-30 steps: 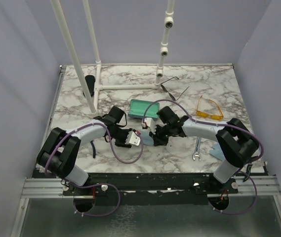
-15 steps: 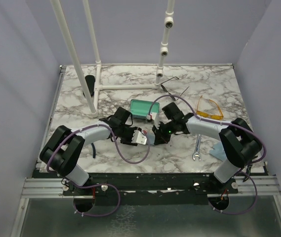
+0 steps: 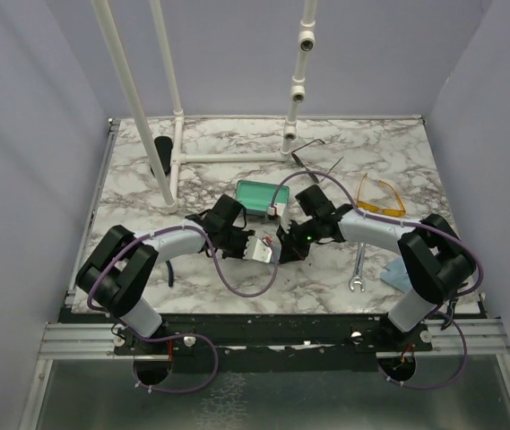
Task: Organize the sunglasses
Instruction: Pick up the glasses cleaning cloth from the center of the board, then place the glasses cleaning cloth in the sunglasses case, then pick up the sunglasses case from the center of the board.
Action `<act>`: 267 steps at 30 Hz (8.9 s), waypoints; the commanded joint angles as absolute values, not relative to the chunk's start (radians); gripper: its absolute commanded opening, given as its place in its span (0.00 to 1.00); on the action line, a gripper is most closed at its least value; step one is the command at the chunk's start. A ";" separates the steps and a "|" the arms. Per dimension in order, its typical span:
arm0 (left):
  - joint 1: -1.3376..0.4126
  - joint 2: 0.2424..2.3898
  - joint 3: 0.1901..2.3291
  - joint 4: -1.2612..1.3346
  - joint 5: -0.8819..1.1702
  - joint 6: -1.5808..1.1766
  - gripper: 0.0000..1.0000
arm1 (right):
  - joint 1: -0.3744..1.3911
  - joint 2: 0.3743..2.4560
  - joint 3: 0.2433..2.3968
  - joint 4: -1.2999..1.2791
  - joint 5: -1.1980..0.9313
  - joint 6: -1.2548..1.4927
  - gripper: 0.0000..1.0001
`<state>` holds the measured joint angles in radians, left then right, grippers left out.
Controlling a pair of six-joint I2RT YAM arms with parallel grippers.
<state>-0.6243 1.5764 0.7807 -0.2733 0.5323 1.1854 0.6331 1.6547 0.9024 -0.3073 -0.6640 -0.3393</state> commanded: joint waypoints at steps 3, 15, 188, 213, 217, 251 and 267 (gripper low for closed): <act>-0.627 1.613 0.786 -0.331 0.439 1.142 0.09 | 0.620 1.623 0.915 -0.286 -0.692 -0.331 0.00; -0.627 1.543 0.859 -0.404 0.499 1.014 0.00 | 0.620 1.589 0.940 -0.284 -0.687 -0.327 0.01; -0.600 1.749 1.134 -0.584 0.285 1.111 0.39 | 0.443 1.824 0.946 0.464 -0.654 -0.075 0.26; -0.594 1.681 1.181 -0.739 0.396 1.108 0.60 | 0.478 1.695 0.728 0.719 -0.497 -0.166 0.01; -0.594 1.671 1.203 -0.775 0.429 1.104 0.61 | 0.487 1.696 0.725 0.749 -0.470 -0.164 0.00; -0.820 1.721 1.182 -0.464 0.243 0.830 0.52 | 0.587 1.740 0.521 1.168 -0.293 -0.013 0.01; -0.588 1.606 1.290 -0.726 0.417 0.779 0.56 | 0.587 1.747 0.517 1.186 -0.278 -0.020 0.01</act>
